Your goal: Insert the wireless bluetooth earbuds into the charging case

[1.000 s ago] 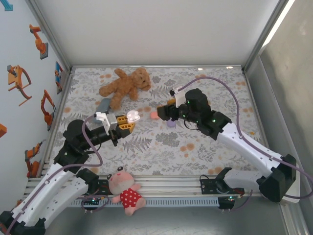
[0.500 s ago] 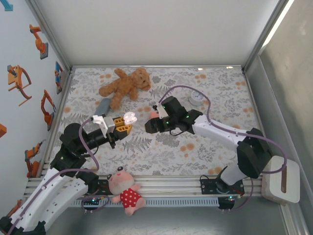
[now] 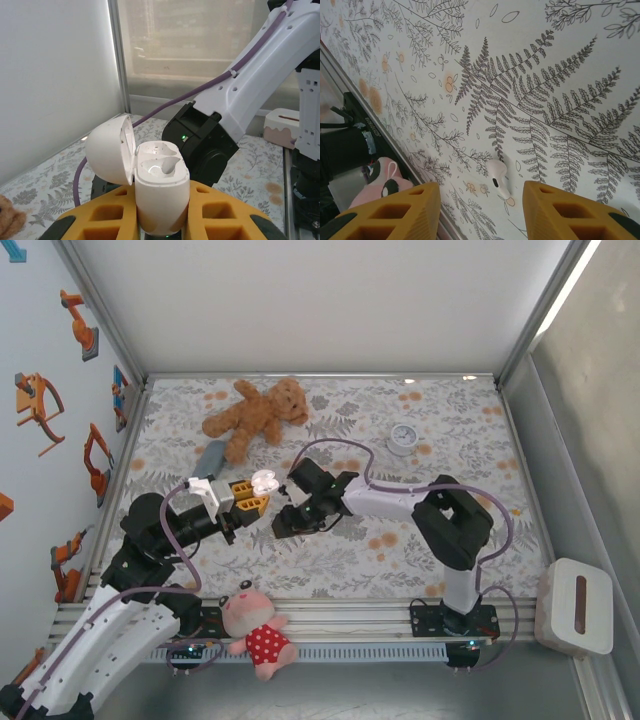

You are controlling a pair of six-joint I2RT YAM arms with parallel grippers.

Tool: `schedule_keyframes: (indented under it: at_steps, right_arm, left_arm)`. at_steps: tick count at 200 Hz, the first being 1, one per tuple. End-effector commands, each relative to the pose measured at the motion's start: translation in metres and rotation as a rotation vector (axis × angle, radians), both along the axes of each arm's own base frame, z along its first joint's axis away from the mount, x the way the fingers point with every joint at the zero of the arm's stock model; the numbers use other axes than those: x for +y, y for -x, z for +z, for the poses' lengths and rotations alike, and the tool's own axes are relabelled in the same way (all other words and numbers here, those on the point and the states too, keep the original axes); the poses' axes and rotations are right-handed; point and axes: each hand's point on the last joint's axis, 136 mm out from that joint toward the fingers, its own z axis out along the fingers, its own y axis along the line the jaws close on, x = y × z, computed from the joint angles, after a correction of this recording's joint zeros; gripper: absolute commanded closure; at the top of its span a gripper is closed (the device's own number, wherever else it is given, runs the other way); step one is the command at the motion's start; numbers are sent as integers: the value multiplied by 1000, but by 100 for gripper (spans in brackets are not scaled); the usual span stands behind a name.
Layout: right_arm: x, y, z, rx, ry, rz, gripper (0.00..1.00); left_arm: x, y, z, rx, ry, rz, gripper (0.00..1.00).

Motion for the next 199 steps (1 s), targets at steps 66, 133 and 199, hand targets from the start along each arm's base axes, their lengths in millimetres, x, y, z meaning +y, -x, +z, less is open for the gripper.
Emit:
schedule_keyframes:
  at_steps: [66,133,199]
  right_arm:
    - [8,24,-21,71,78,115,57]
    - [12,31,-32,81,98,136,59]
    - [14,32,-39,77,112,143,62]
  left_arm:
    - [0,1,1,-25,0,-2,100]
    - [0,0,-1,-23,2,5,100]
    - [3,1,1,-33,9,17,100]
